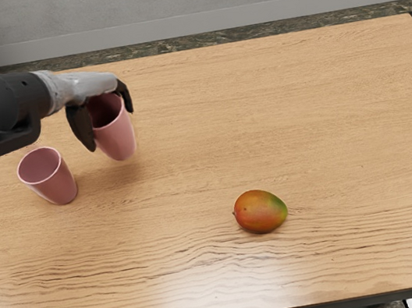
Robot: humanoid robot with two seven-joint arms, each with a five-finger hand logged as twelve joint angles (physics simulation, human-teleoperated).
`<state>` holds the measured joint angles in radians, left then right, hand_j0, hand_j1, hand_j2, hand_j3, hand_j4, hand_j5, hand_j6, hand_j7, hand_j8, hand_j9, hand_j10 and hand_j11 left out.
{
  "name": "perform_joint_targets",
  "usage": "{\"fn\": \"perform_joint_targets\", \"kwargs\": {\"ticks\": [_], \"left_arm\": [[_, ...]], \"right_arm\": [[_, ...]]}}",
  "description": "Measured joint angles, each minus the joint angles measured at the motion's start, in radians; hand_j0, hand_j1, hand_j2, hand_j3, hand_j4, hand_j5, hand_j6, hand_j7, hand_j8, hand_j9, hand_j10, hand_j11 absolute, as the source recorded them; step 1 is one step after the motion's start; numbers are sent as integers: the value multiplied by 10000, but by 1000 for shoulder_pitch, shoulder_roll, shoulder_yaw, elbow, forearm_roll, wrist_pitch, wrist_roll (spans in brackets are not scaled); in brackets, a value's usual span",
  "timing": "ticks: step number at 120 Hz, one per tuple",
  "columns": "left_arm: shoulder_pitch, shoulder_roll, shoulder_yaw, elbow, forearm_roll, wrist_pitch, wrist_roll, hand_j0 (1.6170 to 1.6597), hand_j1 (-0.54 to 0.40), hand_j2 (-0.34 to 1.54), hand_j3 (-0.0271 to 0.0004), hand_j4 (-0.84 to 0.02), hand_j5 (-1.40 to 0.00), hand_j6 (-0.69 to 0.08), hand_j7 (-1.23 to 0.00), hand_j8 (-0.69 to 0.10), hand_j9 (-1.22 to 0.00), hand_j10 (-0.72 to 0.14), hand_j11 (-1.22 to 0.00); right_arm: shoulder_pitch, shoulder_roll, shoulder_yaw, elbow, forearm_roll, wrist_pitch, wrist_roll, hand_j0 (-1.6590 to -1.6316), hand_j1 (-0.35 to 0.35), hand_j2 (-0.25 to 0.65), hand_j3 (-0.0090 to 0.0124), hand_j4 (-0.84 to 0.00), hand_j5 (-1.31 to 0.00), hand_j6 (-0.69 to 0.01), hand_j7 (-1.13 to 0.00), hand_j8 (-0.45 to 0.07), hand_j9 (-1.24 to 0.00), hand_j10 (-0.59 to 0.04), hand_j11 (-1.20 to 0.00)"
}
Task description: Pick up cup and place in cup with left hand
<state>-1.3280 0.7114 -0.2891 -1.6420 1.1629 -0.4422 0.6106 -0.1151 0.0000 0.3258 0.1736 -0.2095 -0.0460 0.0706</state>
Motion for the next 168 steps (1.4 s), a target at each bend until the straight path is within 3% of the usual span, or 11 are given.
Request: {"fn": "perform_joint_targets", "kwargs": {"ticks": [44,81,132,168], "left_arm": [[-11,147,-123,-69,-71,-145,0,16549,-501,437,0,-4411,-6012,-3355,-5885,-3262,-5980,-4430,-5981],[-11,259,-199,-80,-137,-169,0,16553,-1090,607,0,-4305,-6123,-2828,-5993,-2759,-6033,-4443,-6037],[24,316,-189,-65,-138,-170,0,16551,-977,576,0,-4459,-6079,-2959,-5939,-2962,-6045,-4461,-6048],[30,318,-113,-26,-104,-170,0,16550,-909,539,0,-4456,-6125,-2981,-5974,-2924,-6039,-4449,-6042]], "right_arm": [[1,0,0,1,1,0,0,-16581,-3162,-55,0,-276,-356,-277,-356,-276,-356,-275,-356],[2,0,0,1,0,0,1,-16581,-3162,-55,0,-276,-357,-277,-356,-276,-357,-275,-357],[4,0,0,0,0,0,2,-16581,-3161,-55,0,-277,-358,-278,-357,-277,-357,-276,-357],[5,0,0,1,0,0,2,-16581,-3161,-55,0,-277,-358,-277,-358,-276,-358,-276,-358]]}}
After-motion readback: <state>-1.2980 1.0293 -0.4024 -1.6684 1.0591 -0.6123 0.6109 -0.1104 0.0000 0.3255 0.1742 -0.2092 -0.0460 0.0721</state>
